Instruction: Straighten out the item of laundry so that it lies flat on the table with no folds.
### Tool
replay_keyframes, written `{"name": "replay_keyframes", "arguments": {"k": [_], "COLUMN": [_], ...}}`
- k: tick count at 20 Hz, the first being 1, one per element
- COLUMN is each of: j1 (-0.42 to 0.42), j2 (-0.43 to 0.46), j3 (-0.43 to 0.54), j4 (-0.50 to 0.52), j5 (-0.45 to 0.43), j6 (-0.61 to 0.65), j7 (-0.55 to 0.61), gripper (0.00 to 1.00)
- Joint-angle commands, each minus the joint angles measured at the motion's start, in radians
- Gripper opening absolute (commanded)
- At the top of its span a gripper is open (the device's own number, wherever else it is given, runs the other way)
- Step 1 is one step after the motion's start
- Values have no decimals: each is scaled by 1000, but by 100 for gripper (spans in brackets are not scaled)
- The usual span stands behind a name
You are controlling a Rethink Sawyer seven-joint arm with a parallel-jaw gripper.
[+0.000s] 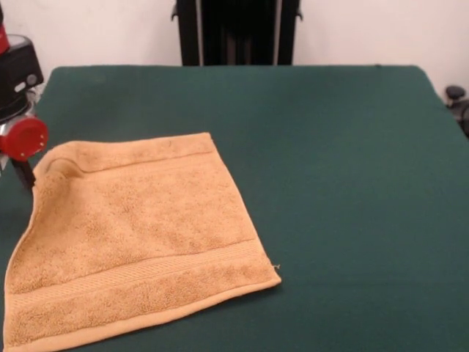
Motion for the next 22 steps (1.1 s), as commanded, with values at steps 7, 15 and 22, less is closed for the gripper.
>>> {"name": "replay_keyframes", "arguments": {"k": [7,15,22], "j1": [3,7,23], "j2": [14,0,-53], "j3": [63,51,27], "j4": [108,106,99], "j5": [29,23,51], "j6": [10,34,162], "j7": [57,60,92], "gripper": [0,0,0]}}
